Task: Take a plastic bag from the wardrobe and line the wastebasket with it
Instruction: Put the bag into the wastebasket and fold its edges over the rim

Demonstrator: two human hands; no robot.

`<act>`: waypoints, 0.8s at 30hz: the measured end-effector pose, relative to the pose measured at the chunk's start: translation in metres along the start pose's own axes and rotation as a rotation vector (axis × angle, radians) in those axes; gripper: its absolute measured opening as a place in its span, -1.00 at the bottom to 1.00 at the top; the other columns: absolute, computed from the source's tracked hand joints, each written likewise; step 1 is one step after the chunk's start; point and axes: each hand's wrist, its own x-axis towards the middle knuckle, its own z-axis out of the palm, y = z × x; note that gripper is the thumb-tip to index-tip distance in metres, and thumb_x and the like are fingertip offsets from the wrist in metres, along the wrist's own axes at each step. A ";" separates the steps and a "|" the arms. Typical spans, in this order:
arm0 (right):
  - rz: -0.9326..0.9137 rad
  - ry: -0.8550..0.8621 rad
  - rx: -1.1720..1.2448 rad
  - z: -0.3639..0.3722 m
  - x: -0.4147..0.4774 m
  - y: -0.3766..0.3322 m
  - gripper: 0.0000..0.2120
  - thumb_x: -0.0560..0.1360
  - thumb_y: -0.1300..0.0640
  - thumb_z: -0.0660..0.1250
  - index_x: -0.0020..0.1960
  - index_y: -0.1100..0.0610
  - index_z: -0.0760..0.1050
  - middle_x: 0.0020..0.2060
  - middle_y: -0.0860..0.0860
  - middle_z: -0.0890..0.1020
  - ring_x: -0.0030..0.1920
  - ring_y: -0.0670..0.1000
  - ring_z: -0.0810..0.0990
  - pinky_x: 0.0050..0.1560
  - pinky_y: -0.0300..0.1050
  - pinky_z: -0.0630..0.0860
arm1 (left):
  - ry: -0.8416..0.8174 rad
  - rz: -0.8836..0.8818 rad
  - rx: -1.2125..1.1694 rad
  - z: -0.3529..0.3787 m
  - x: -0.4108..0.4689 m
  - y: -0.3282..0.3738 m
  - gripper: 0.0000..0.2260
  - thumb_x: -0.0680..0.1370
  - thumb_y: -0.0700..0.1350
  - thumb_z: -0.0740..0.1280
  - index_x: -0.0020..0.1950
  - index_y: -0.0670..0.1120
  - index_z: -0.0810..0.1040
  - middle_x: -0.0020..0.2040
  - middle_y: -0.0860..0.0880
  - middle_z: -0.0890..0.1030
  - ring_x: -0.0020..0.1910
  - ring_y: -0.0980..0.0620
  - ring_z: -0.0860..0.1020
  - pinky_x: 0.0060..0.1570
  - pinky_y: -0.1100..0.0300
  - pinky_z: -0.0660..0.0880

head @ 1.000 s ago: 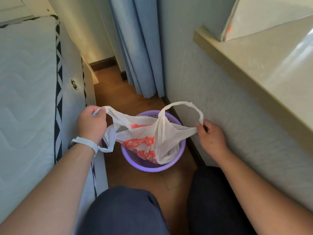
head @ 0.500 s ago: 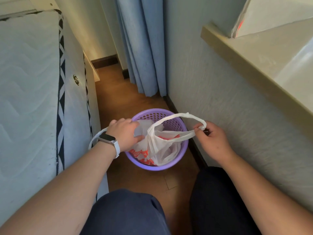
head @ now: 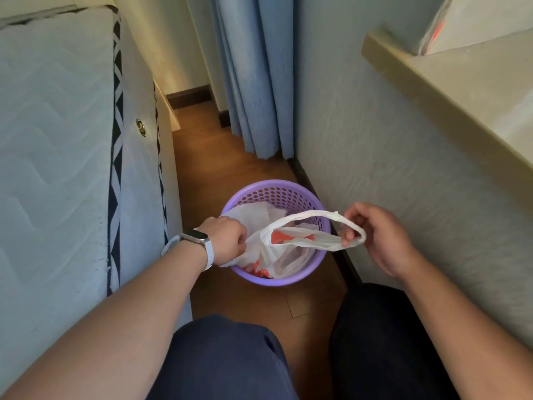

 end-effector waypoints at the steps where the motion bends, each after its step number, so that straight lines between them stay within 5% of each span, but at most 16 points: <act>1: 0.030 -0.019 -0.129 0.000 -0.001 0.000 -0.62 0.48 -0.01 0.15 -0.35 0.20 0.54 -0.51 0.18 0.52 -0.36 0.13 0.50 -0.14 -0.01 0.43 | 0.055 0.009 0.000 -0.003 0.001 0.001 -0.77 0.55 0.00 0.22 -0.31 0.08 0.42 -0.27 0.07 0.53 -0.25 0.02 0.49 -0.23 0.16 0.32; 6: 0.195 -0.229 -0.706 0.008 -0.001 0.004 -0.70 0.54 -0.08 0.30 -0.30 0.05 0.57 -0.47 -0.03 0.54 -0.40 -0.06 0.49 -0.23 -0.02 0.46 | 0.394 -0.006 -0.116 -0.017 0.003 0.011 -0.84 0.59 -0.02 0.19 -0.19 0.04 0.44 -0.36 0.08 0.46 -0.31 0.01 0.43 -0.27 0.15 0.31; 12: -0.044 -0.067 -0.676 0.026 0.011 -0.025 -0.69 0.61 -0.08 0.19 -0.21 0.01 0.55 -0.30 -0.04 0.62 -0.21 -0.05 0.59 -0.06 0.02 0.51 | 0.400 -0.046 -0.274 -0.020 0.002 0.017 -0.88 0.63 0.00 0.17 -0.07 0.05 0.44 -0.34 0.06 0.51 -0.36 0.06 0.47 -0.43 0.25 0.25; 16: 0.012 -0.308 -0.762 0.060 0.034 -0.027 -0.84 0.58 0.01 0.27 -0.06 -0.04 0.62 -0.23 -0.15 0.66 -0.20 -0.18 0.59 -0.08 -0.14 0.53 | 0.412 -0.066 -0.436 -0.024 0.004 0.023 -0.88 0.62 -0.01 0.20 -0.07 0.04 0.48 -0.38 0.05 0.52 -0.37 0.02 0.49 -0.43 0.20 0.30; 20: 0.003 -0.398 -0.928 0.090 0.044 0.014 -0.90 0.55 -0.01 0.28 0.03 -0.06 0.53 -0.08 -0.09 0.64 -0.05 -0.02 0.59 0.03 -0.07 0.50 | 0.525 -0.095 -0.493 -0.030 0.006 0.018 -0.86 0.61 0.01 0.22 -0.13 0.05 0.48 -0.40 0.03 0.53 -0.37 -0.03 0.50 -0.34 0.02 0.47; 24: 0.015 -0.313 -1.151 0.080 0.049 0.050 -0.38 0.48 -0.06 0.36 0.47 0.00 0.22 0.28 0.05 0.53 0.25 0.13 0.51 0.23 -0.03 0.45 | 0.623 -0.186 -0.462 -0.029 0.011 0.002 -0.82 0.60 -0.03 0.22 -0.21 0.04 0.43 -0.46 0.07 0.40 -0.40 -0.05 0.45 -0.36 0.01 0.48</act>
